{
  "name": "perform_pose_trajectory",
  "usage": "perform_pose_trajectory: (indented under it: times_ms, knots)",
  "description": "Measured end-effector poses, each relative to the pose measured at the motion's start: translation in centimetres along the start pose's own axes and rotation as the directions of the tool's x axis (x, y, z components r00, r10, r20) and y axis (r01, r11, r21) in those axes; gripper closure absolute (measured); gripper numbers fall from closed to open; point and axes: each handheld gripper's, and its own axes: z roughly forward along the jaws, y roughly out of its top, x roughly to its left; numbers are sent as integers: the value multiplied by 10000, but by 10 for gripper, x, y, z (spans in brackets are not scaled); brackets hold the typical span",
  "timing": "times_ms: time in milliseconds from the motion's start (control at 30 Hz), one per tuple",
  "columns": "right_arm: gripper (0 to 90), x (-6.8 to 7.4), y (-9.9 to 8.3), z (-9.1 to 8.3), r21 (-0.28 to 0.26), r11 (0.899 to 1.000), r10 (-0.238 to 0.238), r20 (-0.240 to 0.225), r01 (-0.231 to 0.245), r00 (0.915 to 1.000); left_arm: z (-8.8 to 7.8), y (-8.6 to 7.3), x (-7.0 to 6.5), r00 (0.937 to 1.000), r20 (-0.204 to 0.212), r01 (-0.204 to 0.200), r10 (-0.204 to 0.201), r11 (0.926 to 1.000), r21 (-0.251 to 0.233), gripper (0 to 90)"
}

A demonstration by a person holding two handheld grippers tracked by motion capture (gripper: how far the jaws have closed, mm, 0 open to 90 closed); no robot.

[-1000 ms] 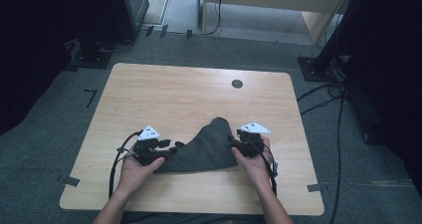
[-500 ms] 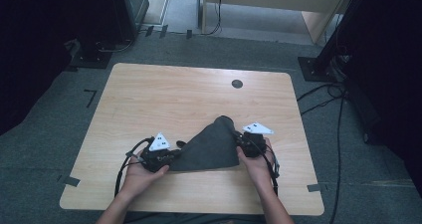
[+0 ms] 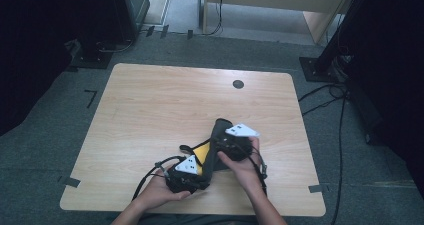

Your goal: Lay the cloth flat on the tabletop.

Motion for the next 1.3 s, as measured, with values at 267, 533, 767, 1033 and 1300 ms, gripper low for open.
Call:
perform_pose_trajectory:
  times_ms: [267, 533, 767, 1033, 1300]
  knots:
    - [561, 36, 22, 19, 139, 9948, -949, -2356, 1010, 9672, -5, -11, 3, 9997, 115, -201, 201, 9998, -1, 696]
    - [501, 34, 7, 66, 2874, 9303, -1623, -2342, 2277, 9586, -12, -24, 6, 10000, -54, 12, -11, 10000, 78, 672]
    - [900, 31, -3, 58, 2931, 8955, -2833, -2053, 3351, 9368, -15, -24, 8, 9999, -94, 137, -136, 9998, 121, 633]
    - [809, 26, 12, 42, 1800, 9492, -2161, -2227, 2580, 9506, -27, -27, 19, 9978, -191, 627, -631, 9978, -209, 598]
    - [637, 55, 5, 78, 2926, 9013, -2642, -2134, 3195, 9406, -24, -28, 18, 9973, -513, 538, -529, 9984, 153, 619]
